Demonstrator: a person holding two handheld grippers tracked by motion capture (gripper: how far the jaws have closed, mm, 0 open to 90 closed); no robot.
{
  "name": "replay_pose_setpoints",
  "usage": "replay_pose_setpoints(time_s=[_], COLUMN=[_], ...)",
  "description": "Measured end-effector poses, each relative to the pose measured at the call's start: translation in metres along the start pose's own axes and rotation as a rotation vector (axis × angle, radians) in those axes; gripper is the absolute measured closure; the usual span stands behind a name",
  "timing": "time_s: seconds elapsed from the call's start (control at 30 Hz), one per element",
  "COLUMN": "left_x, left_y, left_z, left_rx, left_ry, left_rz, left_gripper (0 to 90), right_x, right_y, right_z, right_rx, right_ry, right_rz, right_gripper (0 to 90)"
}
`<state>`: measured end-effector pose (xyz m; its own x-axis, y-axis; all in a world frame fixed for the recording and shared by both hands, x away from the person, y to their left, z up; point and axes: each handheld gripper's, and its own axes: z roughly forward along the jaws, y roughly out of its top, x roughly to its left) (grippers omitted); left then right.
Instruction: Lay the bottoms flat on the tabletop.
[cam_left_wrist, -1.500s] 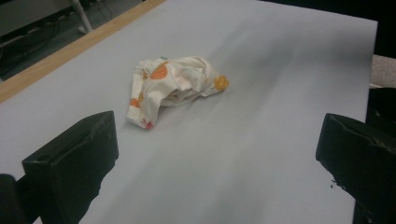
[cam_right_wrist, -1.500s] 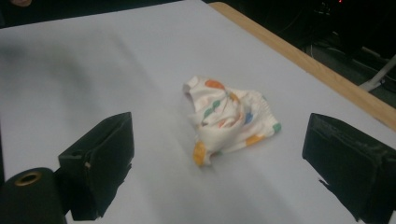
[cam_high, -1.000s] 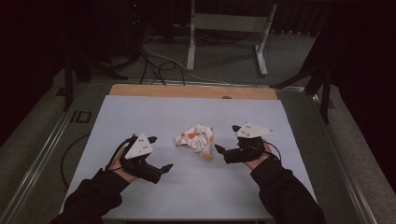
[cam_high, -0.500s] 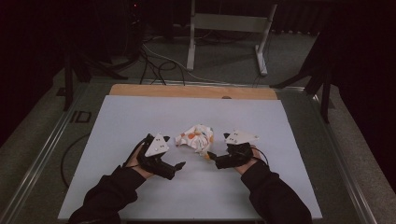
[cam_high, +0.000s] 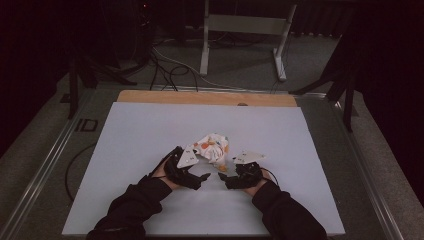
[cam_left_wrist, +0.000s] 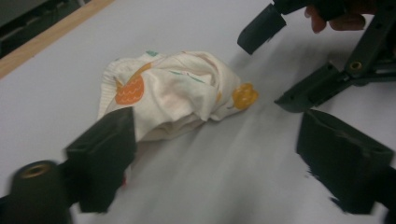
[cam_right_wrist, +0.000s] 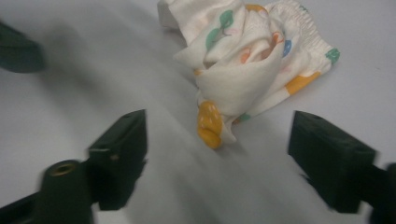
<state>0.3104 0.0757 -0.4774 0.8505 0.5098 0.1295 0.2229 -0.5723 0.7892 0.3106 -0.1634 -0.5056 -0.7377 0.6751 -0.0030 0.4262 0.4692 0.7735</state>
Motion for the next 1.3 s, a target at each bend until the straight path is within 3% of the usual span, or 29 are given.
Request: replay_pose_setpoints(time_s=[0.07, 0.13, 0.2, 0.27, 0.43, 0.5, 0.53, 0.6, 0.63, 0.7, 0.73, 0.8, 1.0, 1.3], left_x=[0.000, 0.000, 0.001, 0.002, 0.002, 0.003, 0.003, 0.004, 0.005, 0.005, 0.005, 0.005, 0.005, 0.010], left_y=[0.000, 0.001, 0.001, 0.000, 0.000, 0.000, -0.001, -0.001, -0.001, -0.001, -0.001, 0.000, 0.002, -0.003], left_z=[0.005, 0.009, 0.015, 0.017, 0.035, 0.042, 0.044, 0.047, 0.048, 0.048, 0.048, 0.047, 0.035, 0.008], left_rx=[0.003, 0.000, 0.006, 0.011, 0.047, 0.067, 0.070, 0.076, 0.075, 0.078, 0.077, 0.083, 0.096, 0.101], left_ry=[-0.011, -0.020, -0.019, -0.016, 0.000, 0.009, 0.014, 0.034, 0.032, 0.036, 0.034, 0.038, 0.034, 0.041], left_rz=[0.012, 0.020, 0.020, 0.026, 0.047, 0.048, 0.046, 0.034, 0.026, 0.031, 0.032, 0.043, 0.060, 0.058], left_gripper=[20.0, 30.2, 40.1, 43.2, 53.6, 55.6, 60.3, 70.1, 70.1, 73.4, 81.4, 87.7, 89.5, 89.9], right_x=[0.002, 0.004, 0.006, 0.006, 0.006, 0.005, 0.002, 0.000, 0.000, 0.000, -0.001, -0.002, -0.003, -0.007], right_y=[0.000, 0.000, -0.002, -0.002, -0.002, -0.001, -0.001, -0.001, -0.001, -0.001, -0.002, -0.001, 0.000, 0.001], right_z=[0.003, 0.006, 0.012, 0.012, 0.018, 0.018, 0.019, 0.021, 0.021, 0.021, 0.022, 0.022, 0.017, 0.008], right_rx=[0.009, 0.018, 0.047, 0.047, 0.074, 0.075, 0.073, 0.083, 0.083, 0.085, 0.092, 0.099, 0.109, 0.106], right_ry=[0.003, -0.006, -0.021, -0.021, -0.050, -0.054, -0.052, -0.058, -0.058, -0.054, -0.049, -0.041, -0.040, -0.051], right_rz=[0.001, -0.014, -0.029, -0.029, -0.042, -0.044, -0.029, -0.030, -0.030, -0.027, -0.035, -0.043, -0.072, -0.070], right_gripper=[28.5, 31.7, 41.7, 41.7, 56.1, 56.7, 62.7, 70.2, 70.2, 72.6, 77.9, 82.6, 84.8, 85.1])
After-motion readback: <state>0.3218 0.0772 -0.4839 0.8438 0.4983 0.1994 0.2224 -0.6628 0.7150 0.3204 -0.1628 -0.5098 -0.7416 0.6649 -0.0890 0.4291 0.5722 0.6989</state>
